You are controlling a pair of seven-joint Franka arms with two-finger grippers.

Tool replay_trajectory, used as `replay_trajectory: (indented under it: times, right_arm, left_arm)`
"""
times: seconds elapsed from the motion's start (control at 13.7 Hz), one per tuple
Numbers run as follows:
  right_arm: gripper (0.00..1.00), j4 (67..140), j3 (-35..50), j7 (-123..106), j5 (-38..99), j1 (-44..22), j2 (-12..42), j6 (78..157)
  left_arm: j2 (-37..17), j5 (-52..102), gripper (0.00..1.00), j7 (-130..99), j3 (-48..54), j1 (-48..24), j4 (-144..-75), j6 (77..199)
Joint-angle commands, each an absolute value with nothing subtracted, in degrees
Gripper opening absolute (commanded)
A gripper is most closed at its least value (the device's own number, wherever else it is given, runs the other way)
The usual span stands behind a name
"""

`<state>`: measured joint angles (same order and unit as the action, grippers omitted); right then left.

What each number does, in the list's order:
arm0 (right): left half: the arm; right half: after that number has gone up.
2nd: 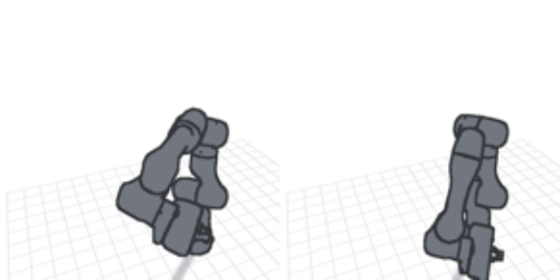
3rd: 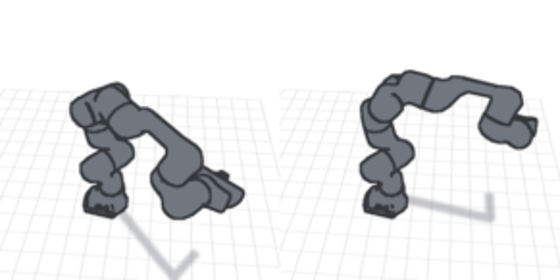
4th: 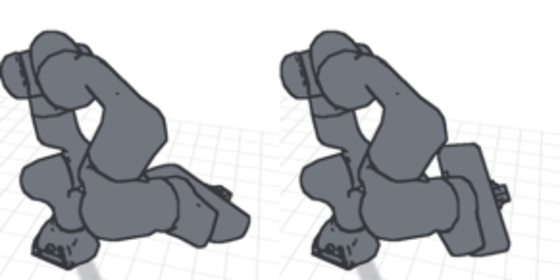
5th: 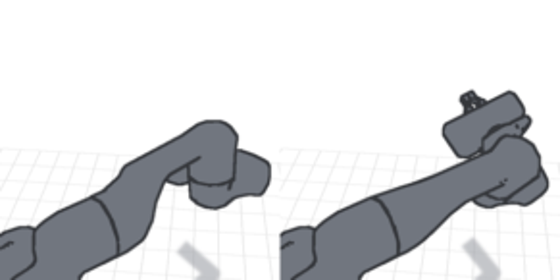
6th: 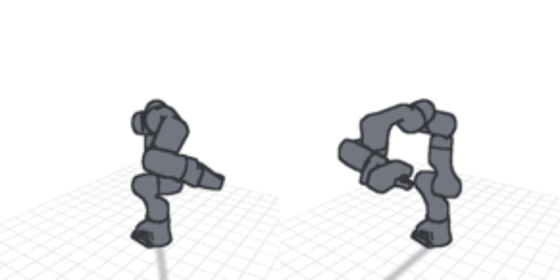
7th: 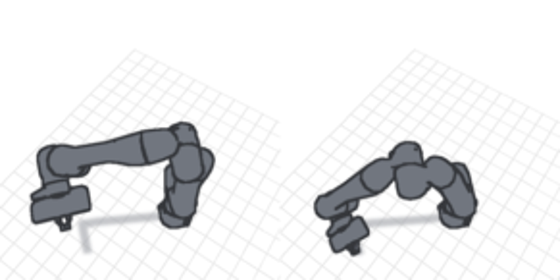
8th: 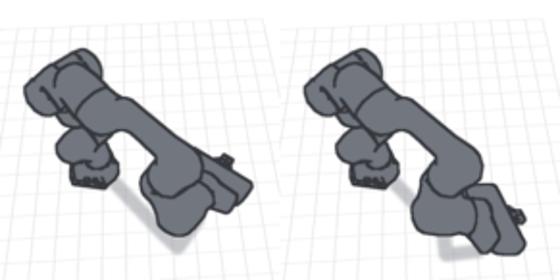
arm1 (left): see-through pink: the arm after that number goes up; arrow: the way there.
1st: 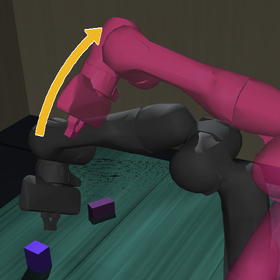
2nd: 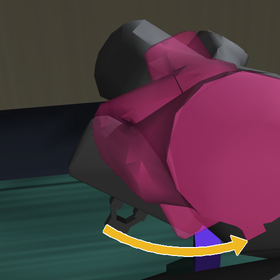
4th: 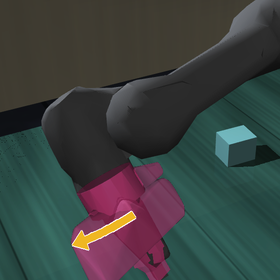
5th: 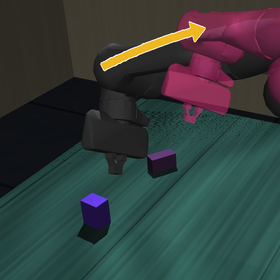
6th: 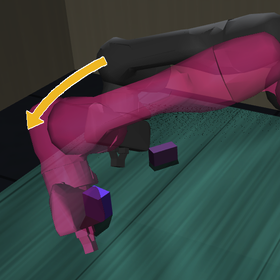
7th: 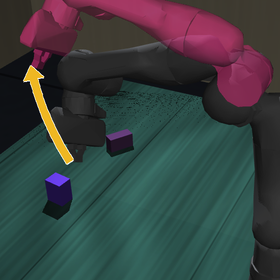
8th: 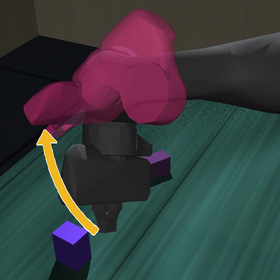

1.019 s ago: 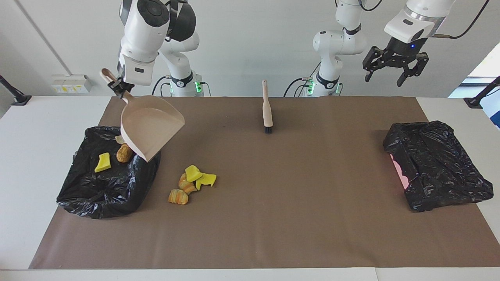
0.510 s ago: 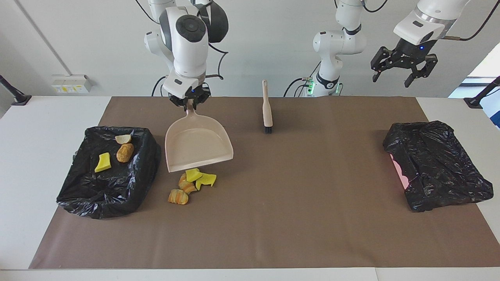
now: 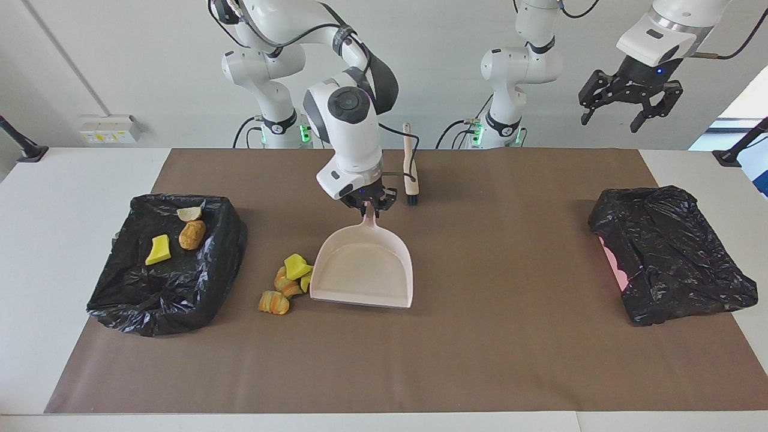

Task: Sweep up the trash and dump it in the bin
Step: 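Bring the dustpan back and lay it on the table with the right gripper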

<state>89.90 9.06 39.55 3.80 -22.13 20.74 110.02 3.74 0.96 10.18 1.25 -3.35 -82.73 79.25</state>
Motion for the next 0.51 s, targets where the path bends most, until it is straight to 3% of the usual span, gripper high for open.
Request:
replay_trajectory:
  times: [0.0,0.22,0.44]
  right_arm:
    - [0.0,79.82,8.88,43.41,4.66,-24.51,30.12,112.48]
    - [0.0,76.03,8.62,43.51,4.13,-27.15,34.53,115.39]
    - [0.01,77.16,8.88,43.42,0.19,-28.12,36.47,117.77]
  left_arm:
    - [4.75,0.79,1.0,10.9,1.67,-2.2,-83.76,80.77]
    - [4.83,0.7,1.0,11.07,1.67,-2.2,-83.76,80.07]
    - [4.83,0.62,1.0,11.07,1.67,-2.2,-83.76,79.89]
